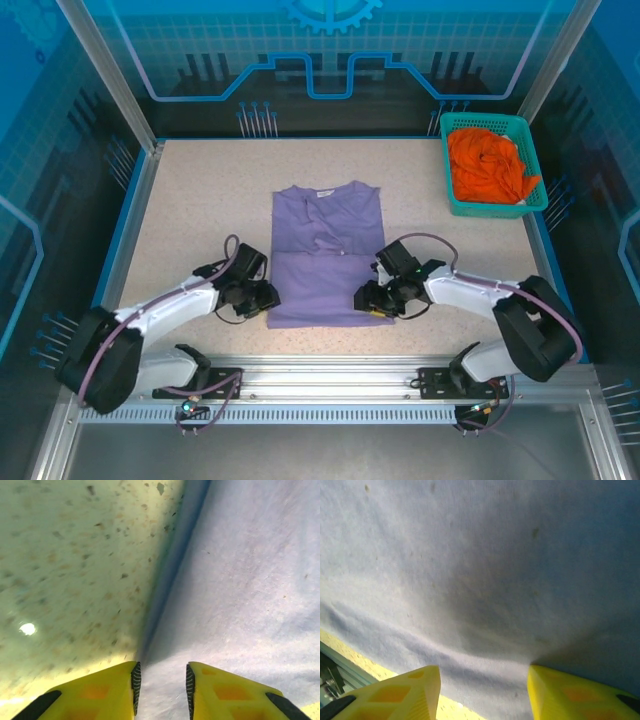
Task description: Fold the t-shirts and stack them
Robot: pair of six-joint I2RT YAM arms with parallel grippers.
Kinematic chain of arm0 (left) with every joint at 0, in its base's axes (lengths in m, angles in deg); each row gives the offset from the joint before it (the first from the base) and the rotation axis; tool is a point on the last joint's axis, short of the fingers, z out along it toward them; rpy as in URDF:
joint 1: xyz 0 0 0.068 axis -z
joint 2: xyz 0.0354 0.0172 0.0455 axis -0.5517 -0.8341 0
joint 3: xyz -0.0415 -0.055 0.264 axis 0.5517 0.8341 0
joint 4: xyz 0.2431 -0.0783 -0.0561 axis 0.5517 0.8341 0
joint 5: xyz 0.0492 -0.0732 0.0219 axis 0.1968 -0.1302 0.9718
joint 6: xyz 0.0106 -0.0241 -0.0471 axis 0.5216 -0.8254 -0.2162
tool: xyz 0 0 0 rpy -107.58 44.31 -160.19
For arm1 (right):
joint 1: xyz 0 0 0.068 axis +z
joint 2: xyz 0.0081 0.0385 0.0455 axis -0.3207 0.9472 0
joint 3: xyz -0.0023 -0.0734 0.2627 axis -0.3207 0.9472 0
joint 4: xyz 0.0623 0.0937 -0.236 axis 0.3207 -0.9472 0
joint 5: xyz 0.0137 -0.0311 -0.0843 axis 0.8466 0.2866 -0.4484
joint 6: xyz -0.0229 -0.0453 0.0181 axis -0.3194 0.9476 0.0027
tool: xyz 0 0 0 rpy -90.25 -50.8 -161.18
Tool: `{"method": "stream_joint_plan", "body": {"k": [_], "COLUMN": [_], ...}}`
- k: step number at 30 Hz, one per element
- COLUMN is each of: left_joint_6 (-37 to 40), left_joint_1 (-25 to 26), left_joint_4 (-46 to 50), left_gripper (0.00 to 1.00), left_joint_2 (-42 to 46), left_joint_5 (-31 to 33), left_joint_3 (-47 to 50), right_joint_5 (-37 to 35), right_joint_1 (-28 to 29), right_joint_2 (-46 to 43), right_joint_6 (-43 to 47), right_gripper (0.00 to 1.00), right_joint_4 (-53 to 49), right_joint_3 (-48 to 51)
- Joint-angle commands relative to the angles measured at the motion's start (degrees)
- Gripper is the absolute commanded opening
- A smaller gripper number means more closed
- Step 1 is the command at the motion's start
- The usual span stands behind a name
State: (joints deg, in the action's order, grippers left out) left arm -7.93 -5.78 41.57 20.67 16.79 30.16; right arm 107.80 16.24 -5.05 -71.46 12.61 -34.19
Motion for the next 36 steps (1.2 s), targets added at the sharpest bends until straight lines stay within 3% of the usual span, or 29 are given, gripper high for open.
{"method": "stream_joint_plan", "body": {"k": [1,3,5,10,14,19,27,29,33,36], "left_joint_6": [0.4,1.4,2.3,5.2,6.7,5.0,1.4,1.3,2.4,3.1], "left_joint_1": [-0.3,-0.6,-0.7,-0.9,-1.8,-5.9,-11.8,-12.5,-12.9,-12.9], "left_joint_4": [7.0,6.2,3.5,-2.1,-4.5,-4.7,-6.4,-8.0,-6.8,-5.7], "left_gripper": [0.36,0.35,0.27,0.13,0.10,0.07,0.11,0.16,0.23,0.37], "left_joint_2": [3.9,1.4,-3.4,-17.3,-26.7,-33.8,-35.0,-33.2,-28.7,-22.4], "left_joint_5": [2.9,2.6,1.0,-0.7,-2.5,-3.5,-3.2,-3.1,-3.0,-3.4], "left_joint_3": [-6.1,-10.6,-14.8,-23.4,-28.1,-29.3,-24.3,-22.2,-21.0,-19.1], "right_joint_5": [-3.3,-6.1,-8.1,-3.2,0.2,2.9,8.2,9.5,10.2,8.3], "right_joint_1": [0.4,-0.4,-2.7,-10.7,-13.7,-18.9,-25.2,-25.9,-25.7,-25.8], "right_joint_2": [-5.0,-6.3,-5.5,2.7,12.7,22.1,27.1,27.0,20.2,11.9], "right_joint_6": [-1.9,-1.6,-0.8,1.9,5.5,6.8,6.4,6.4,7.2,8.9], "right_gripper": [0.54,0.56,0.53,0.32,0.20,0.15,0.33,0.38,0.50,0.57], "right_joint_4": [-10.5,-13.0,-14.0,-9.1,-7.3,-5.2,-3.7,-3.3,-1.8,-2.8], "right_joint_3": [-5.2,-9.1,-12.0,-14.5,-20.3,-22.8,-22.6,-22.3,-20.2,-17.3]}}
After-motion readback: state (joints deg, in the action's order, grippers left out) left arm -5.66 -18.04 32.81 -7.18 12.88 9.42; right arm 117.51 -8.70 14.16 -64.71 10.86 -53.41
